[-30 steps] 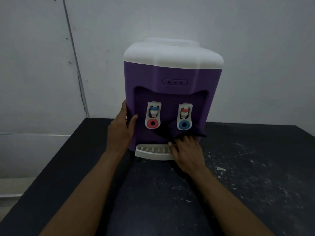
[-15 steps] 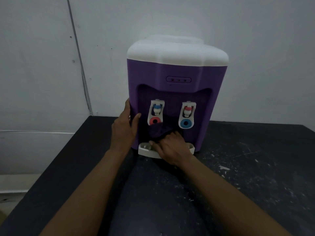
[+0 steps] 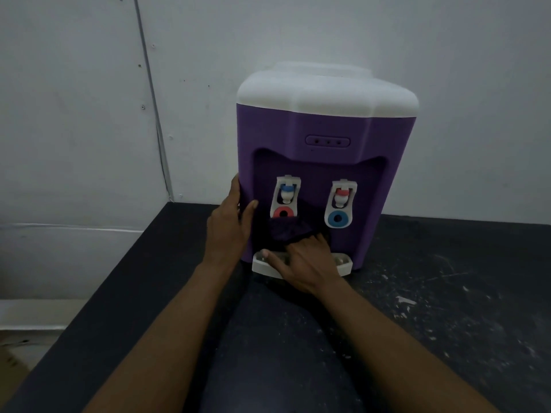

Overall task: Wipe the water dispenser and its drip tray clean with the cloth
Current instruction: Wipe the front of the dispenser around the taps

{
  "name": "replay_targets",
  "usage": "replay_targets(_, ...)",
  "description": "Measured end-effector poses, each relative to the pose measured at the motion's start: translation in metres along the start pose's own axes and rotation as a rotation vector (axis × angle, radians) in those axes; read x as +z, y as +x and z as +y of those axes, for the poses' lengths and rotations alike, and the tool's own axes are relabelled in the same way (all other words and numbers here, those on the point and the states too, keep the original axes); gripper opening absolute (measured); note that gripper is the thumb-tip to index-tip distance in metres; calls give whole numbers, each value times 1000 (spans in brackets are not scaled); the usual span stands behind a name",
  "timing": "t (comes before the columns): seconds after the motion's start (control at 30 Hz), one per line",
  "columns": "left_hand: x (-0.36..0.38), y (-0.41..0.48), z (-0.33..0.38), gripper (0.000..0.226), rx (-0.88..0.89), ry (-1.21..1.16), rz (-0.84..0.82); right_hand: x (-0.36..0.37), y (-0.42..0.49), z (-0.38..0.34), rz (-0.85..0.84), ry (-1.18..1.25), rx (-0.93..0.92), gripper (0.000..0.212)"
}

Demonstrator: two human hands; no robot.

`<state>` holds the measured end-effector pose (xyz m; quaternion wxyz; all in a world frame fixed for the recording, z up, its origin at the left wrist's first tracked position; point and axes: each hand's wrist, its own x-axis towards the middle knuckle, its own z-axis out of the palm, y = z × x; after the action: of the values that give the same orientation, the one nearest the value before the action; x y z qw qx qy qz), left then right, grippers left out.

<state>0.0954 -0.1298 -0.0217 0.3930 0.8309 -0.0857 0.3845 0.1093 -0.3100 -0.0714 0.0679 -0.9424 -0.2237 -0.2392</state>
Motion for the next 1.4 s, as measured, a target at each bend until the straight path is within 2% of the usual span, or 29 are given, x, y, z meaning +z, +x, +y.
replay_targets(0.1,0,0,0,64,-22,-24,0,6,6,-13,5,33,-27,66)
replay_targets(0.23,-1,0,2,64,-16,-14,3,6,7,-7,-57,-25,-82,77)
replay_targets(0.37,-4,1,4,63,-22,9,-12,-7,1,16,-85,-124,-201,64)
replay_targets(0.57,-5,-1,7,62,-44,-14,-4,-5,12,-19,-74,-75,-56,71)
replay_targets(0.7,-3,-2,8,61,-35,-26,7,-6,15,-16,-77,59,-104,64)
replay_targets(0.87,-4,-1,8,59,-30,-4,-18,-18,11,11,-166,-160,-231,80)
replay_targets(1.0,-5,0,10,60,-21,28,-20,-19,-3,25,-158,-203,-133,88)
replay_targets(1.17,-6,0,11,61,-29,42,-34,-17,-32,55,8,-119,44,74)
replay_targets(1.27,-5,0,10,60,-30,38,-28,-15,-31,47,33,-28,136,74)
replay_targets(1.4,-3,-1,11,59,-17,31,-8,-11,-21,24,86,65,143,83)
